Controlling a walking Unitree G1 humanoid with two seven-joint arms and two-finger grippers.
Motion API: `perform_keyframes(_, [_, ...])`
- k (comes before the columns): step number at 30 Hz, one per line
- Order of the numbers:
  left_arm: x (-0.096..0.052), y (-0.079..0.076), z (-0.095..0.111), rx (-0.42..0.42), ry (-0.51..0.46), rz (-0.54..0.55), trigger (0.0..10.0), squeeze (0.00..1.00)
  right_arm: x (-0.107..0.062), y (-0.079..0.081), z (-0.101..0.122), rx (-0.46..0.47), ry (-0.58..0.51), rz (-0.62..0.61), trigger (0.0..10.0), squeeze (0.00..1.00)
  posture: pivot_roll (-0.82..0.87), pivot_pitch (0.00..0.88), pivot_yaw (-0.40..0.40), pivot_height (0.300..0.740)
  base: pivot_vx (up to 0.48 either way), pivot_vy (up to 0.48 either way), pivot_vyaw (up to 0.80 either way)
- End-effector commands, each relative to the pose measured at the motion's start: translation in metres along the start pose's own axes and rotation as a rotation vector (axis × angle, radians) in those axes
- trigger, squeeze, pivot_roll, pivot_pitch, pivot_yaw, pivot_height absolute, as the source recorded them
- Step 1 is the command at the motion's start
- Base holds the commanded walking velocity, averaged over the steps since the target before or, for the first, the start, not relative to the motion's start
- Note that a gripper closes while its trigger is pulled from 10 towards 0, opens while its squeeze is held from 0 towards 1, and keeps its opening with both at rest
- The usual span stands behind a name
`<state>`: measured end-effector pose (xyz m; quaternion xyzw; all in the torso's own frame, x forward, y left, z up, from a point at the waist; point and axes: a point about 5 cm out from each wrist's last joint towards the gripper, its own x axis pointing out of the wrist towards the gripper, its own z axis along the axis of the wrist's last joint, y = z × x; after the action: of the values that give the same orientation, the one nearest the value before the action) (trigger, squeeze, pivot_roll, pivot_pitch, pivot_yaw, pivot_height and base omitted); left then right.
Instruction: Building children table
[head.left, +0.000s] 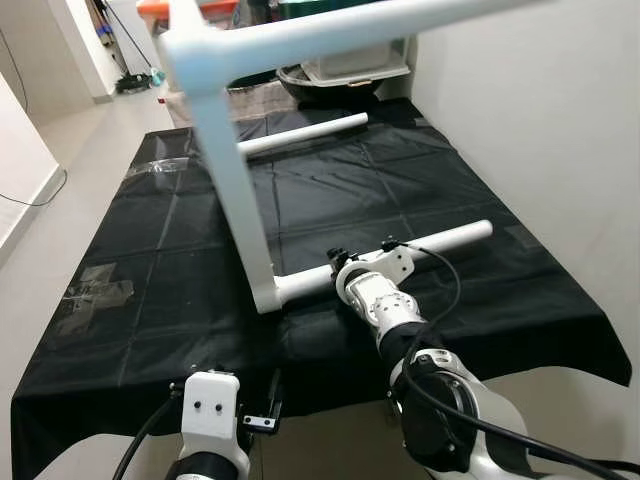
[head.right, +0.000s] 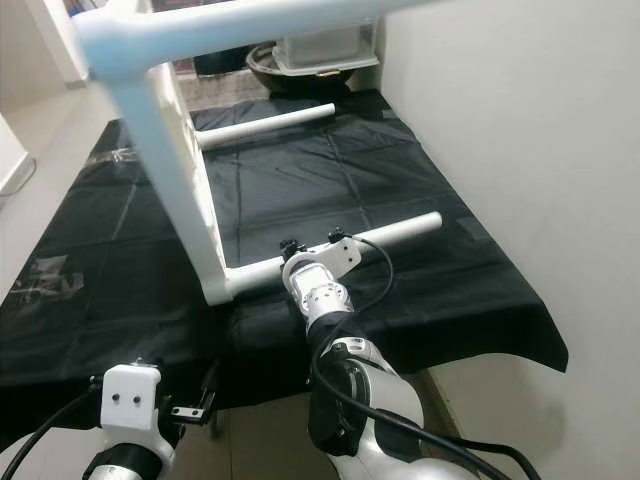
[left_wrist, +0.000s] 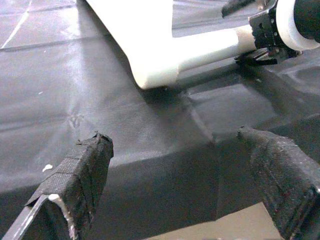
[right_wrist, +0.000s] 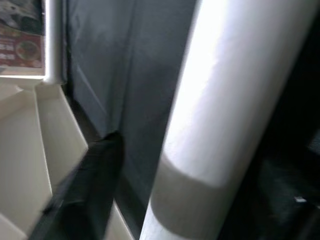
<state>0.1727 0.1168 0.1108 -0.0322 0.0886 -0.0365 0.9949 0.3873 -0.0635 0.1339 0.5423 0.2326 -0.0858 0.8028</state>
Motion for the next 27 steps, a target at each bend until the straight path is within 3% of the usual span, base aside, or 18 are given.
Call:
perform_keyframes(1, [-0.001, 0.003, -0.004, 0.023, 0.026, 0.011, 10.0, 0.00, -0.004, -0.003, -0.048, 0.023, 0.131, -0.029, 10.0, 1.00, 0.14, 0.079, 0.042, 0.740, 0.000, 0.000, 0.00])
perform_keyframes(2, [-0.001, 0.003, -0.004, 0.023, 0.026, 0.011, 10.0, 0.00, -0.004, -0.003, -0.048, 0.023, 0.131, -0.029, 10.0, 1.00, 0.14, 0.079, 0.042, 0.740, 0.000, 0.000, 0.00])
perform_keyframes(3, [0.000, 0.003, -0.004, 0.023, 0.026, 0.009, 10.0, 0.00, -0.006, 0.000, -0.053, 0.018, 0.156, -0.018, 10.0, 0.00, 0.13, 0.076, 0.044, 0.740, 0.000, 0.000, 0.00])
perform_keyframes(7, [0.001, 0.002, -0.004, 0.024, 0.026, 0.009, 10.0, 0.00, -0.013, 0.009, -0.063, -0.019, 0.239, 0.085, 10.0, 0.00, 0.13, 0.073, 0.038, 0.740, 0.000, 0.000, 0.00])
perform_keyframes(12, [0.002, 0.002, -0.005, 0.024, 0.027, 0.010, 10.0, 0.00, -0.020, 0.007, -0.062, -0.032, 0.274, 0.110, 10.0, 0.00, 0.12, 0.070, 0.040, 0.740, 0.000, 0.000, 0.00])
perform_keyframes(14, [0.005, 0.002, -0.005, 0.025, 0.026, 0.008, 10.0, 0.00, -0.031, -0.012, -0.045, -0.056, 0.280, 0.101, 10.0, 0.00, 0.10, 0.059, 0.042, 0.740, 0.000, 0.000, 0.00])
perform_keyframes(17, [0.006, 0.002, -0.005, 0.025, 0.024, 0.008, 10.0, 0.00, -0.037, -0.021, -0.035, -0.079, 0.282, 0.110, 10.0, 0.00, 0.09, 0.058, 0.041, 0.740, 0.000, 0.000, 0.00])
perform_keyframes(19, [0.009, 0.003, -0.006, 0.026, 0.027, 0.010, 10.0, 0.00, -0.046, -0.038, -0.017, -0.096, 0.296, 0.120, 10.0, 0.00, 0.08, 0.046, 0.045, 0.740, 0.000, 0.000, 0.00])
perform_keyframes(23, [0.011, 0.003, -0.006, 0.027, 0.023, 0.009, 10.0, 0.00, -0.052, -0.063, -0.011, -0.147, 0.344, 0.080, 10.0, 0.00, 0.07, 0.045, 0.046, 0.740, 0.000, 0.000, 0.00])
perform_keyframes(27, [0.012, 0.003, -0.006, 0.028, 0.022, 0.009, 10.0, 0.00, -0.056, -0.066, -0.009, -0.190, 0.335, 0.117, 10.0, 0.00, 0.08, 0.040, 0.045, 0.740, 0.000, 0.000, 0.00])
